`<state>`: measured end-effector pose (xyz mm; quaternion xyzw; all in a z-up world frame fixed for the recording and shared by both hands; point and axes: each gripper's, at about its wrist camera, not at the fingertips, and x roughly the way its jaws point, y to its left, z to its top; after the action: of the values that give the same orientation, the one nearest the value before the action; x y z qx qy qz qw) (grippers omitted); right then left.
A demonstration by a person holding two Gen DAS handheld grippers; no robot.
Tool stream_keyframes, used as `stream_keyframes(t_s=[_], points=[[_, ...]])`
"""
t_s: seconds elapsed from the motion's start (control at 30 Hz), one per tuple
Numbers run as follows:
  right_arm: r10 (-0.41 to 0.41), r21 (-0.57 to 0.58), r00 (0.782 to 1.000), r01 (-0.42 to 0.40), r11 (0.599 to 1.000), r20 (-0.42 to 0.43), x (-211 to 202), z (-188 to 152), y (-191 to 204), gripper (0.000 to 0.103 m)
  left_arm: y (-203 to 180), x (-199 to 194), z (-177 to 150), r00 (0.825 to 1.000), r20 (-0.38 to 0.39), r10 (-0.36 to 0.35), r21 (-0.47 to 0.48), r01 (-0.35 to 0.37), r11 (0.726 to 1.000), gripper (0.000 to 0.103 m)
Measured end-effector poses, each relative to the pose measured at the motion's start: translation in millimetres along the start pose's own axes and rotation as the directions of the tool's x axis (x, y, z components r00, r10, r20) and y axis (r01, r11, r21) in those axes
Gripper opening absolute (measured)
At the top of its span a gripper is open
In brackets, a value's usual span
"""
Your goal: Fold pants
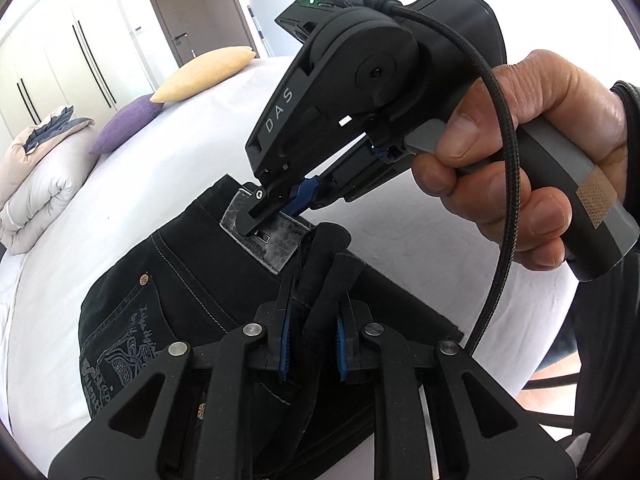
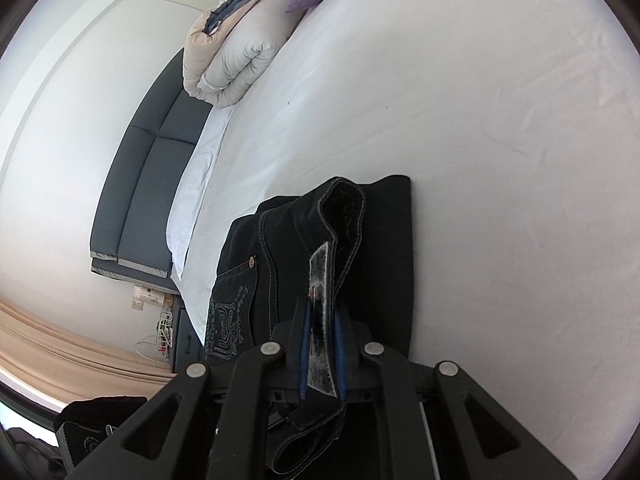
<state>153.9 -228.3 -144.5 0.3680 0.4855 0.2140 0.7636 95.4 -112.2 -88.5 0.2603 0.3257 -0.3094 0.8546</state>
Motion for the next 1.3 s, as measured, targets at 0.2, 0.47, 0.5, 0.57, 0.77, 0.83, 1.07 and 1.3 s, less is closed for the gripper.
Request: stream_keyframes(t_s=[0.2,0.47,0.5,0.57,0.77,0.83,1.07,1.3], points=[[0.003,0.035,1.000,-0.004,0.999,0.023,-4,-12,-12,0.011,7,-1,-12,1.000,-0.006,-0.011,0.022,0.011,1.000,0.015],[0.016,0.069,0.997,-0.021,0.997,0.080,-7,-26,-23,0.012,15,3,-11,1.000,-0.001,-0.019,0.051,0.019,0.999,0.015],[0.010,0.064,0.996,-0.016,0.998,0.086,-7,-27,-23,0.012,15,4,-12,1.000,0.001,-0.020,0.054,0.020,0.998,0.015],[0.008,0.061,0.995,-0.014,0.998,0.095,-8,-28,-23,0.013,17,5,-12,1.000,0.005,-0.021,0.058,0.021,0.998,0.015],[0.050,0.098,0.994,-0.060,0.993,0.096,-5,-27,-37,0.013,30,7,-11,0.999,0.001,-0.048,0.011,0.048,0.999,0.023],[0.060,0.107,0.994,-0.070,0.992,0.095,-7,-27,-38,0.017,39,-1,-9,0.994,0.000,-0.109,-0.036,0.109,0.993,0.034],[-0.042,0.111,0.989,0.026,0.993,0.145,-33,-32,-25,0.034,90,-67,-27,0.951,0.142,-0.274,-0.192,0.298,0.935,0.074],[0.008,-0.033,0.995,-0.005,0.999,0.097,-34,-42,35,0.008,224,-57,-51,0.965,0.176,-0.194,-0.469,0.256,0.845,0.035]])
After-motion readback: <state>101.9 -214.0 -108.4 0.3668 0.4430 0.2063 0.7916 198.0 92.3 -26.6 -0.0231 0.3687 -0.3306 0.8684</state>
